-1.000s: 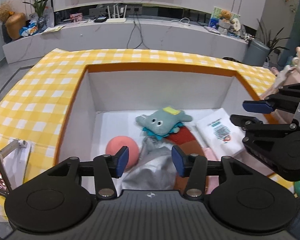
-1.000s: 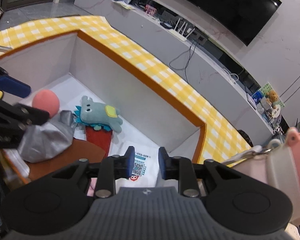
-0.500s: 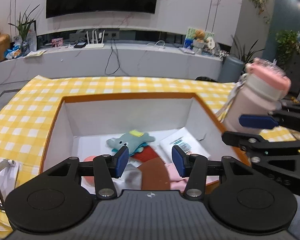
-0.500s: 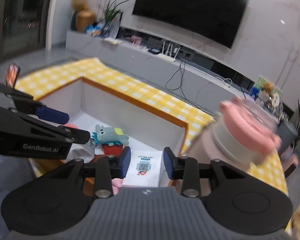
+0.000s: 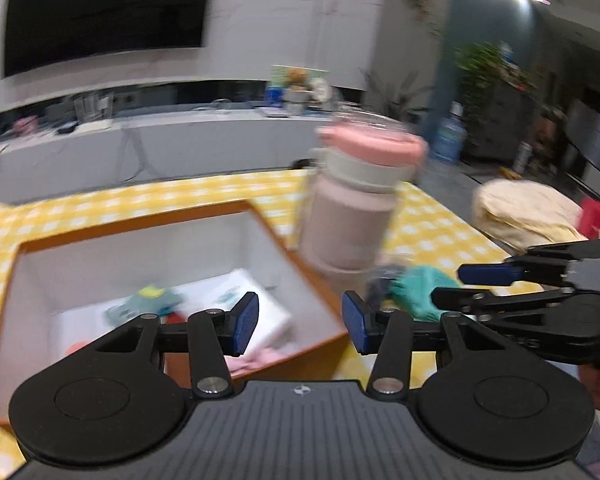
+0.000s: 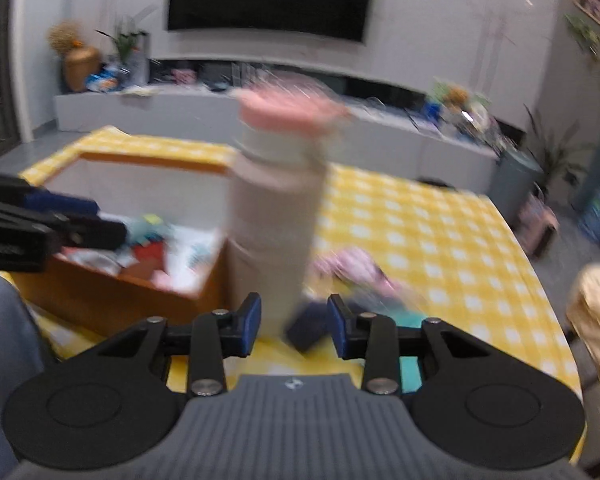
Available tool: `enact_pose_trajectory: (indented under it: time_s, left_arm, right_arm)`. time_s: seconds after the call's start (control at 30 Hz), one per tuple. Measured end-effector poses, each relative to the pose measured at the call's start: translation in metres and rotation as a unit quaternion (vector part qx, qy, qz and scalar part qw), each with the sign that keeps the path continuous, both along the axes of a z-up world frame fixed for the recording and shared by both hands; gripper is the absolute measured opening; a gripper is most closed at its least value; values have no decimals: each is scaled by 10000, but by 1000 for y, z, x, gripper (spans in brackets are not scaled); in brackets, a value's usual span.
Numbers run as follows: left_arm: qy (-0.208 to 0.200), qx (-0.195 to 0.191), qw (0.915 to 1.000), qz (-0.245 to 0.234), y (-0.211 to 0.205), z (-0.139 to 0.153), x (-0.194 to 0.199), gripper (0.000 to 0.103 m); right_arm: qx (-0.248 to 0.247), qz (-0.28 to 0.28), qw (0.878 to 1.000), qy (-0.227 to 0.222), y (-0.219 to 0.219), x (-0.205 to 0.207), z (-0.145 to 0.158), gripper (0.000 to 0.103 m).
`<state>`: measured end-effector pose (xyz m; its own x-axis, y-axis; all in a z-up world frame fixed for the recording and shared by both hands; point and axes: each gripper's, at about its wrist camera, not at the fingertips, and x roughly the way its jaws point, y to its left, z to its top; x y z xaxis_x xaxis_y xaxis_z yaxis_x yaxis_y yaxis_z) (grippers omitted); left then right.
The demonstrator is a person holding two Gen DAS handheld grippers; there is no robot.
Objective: Organize soft objects
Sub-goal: 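Move both tools back from the box to the remaining pile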
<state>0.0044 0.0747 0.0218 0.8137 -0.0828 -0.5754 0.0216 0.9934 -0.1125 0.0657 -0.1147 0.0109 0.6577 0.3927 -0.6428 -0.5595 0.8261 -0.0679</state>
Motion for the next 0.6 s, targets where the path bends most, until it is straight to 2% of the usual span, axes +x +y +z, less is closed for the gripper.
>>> enact_pose_trajectory:
  time_s: [0.17,0.3,0.47,0.6]
  left_arm:
    - [122,196,9977,-633,-39,-7,19,54]
    - [295,439,9930,-1054,-69,-21,39,54]
    - [354,980,9841,-1435,-105,-40,60,54]
    - [281,1457,9762,-1580,-130,-50,79,54]
  right_arm:
    - [-127,-653,9967,467,-38,19,-23,45]
    - [-232,-924,9937,592,-63,35,-34,51]
    - [-174,-1097,9909,762,-87,54,-45,54]
    - [-33,-1160,9888,943,-99,77,-54,66]
